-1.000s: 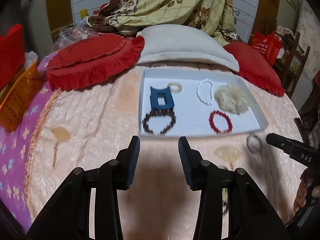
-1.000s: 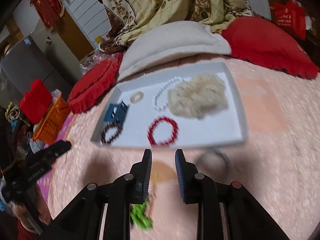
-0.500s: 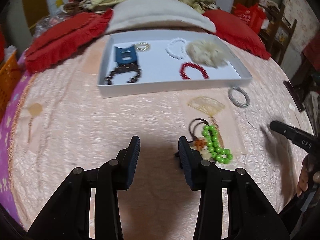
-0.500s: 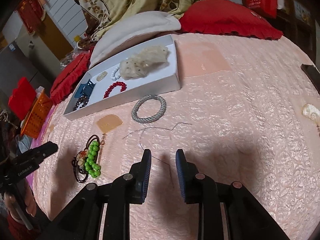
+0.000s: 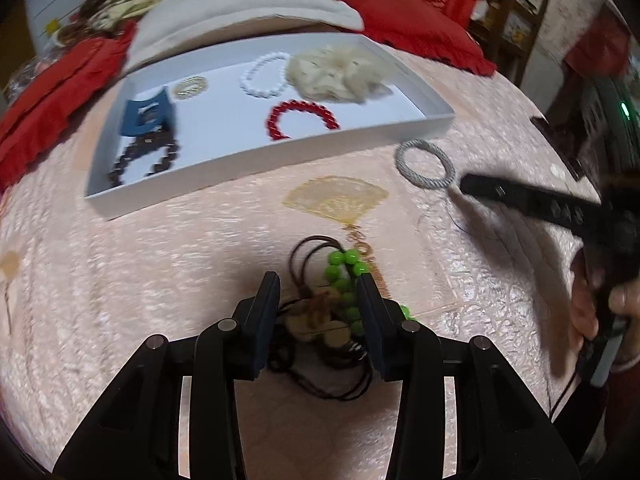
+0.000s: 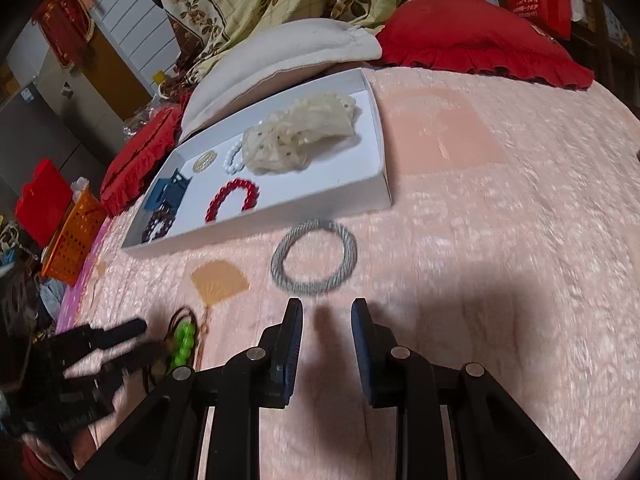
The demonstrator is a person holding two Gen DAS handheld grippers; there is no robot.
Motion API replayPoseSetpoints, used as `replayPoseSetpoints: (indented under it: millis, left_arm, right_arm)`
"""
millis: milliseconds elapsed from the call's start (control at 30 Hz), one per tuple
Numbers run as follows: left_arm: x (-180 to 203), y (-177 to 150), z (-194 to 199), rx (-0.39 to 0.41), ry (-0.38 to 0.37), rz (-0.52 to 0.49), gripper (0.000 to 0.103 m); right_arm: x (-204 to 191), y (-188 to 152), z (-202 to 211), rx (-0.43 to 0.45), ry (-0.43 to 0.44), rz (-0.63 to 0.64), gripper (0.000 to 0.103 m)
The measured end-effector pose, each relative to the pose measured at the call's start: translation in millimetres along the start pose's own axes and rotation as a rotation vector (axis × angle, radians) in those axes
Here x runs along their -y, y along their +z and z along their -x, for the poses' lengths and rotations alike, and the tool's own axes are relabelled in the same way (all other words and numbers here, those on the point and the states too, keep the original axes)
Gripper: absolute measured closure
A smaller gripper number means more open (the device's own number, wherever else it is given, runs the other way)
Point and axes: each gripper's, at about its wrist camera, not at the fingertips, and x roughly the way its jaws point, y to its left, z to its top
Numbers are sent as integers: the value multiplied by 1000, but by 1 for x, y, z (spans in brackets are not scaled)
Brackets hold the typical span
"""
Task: Organize jewelry
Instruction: 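Grasp the grey braided bangle with right tool while left tool grasps green bead strand, then lift the grey bangle with right tool while left tool lifts the green beads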
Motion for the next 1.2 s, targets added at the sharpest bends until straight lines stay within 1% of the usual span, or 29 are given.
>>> replayPoseSetpoints:
  millis: [133,233,300,333,367,467,533,567,600,700,900,1033,1200]
  left_arm:
    - [5,2,-11,-16,-24,-10,64]
    - [12,3,-13,-4,-3,-34,65]
    - [15,2,-12,5,3,-46,78]
    - [18,2,-11,5,-2,-53,93]
    - [20,1,-10,4,-6,-58,95]
    - [28,-3,-3,27,17,-81,95]
    - [29,-6,4,38,15,-77,95]
    - [29,-8,9,45,4,-67,95]
    - [27,-10,14,52,-3,-54,95]
    - [22,-15,31,73,-8,-14,95]
    - [9,-29,65,125,-23,61,95]
    - [3,-37,85,153,-38,101,95]
    - [-2,-44,110,202,-35,135,95]
  right_arm:
    - [3,13,-10,4,-7,-10,80]
    - [3,20,-18,8,-16,-9,79]
    - [0,24,-23,13,-22,1,79]
    - [0,25,-24,18,-23,4,79]
    - [-2,27,-27,26,-29,10,79]
    - [-6,29,-30,39,-53,28,79]
    - [-13,27,-32,45,-85,60,80]
    - [-15,27,-32,45,-97,73,84]
    - [-16,25,-32,37,-99,86,93]
    - [-15,22,-26,31,-59,69,96]
    - [-16,7,8,85,-14,45,96]
    - [-20,-8,34,113,10,34,96]
    - [-32,-30,59,129,43,40,96]
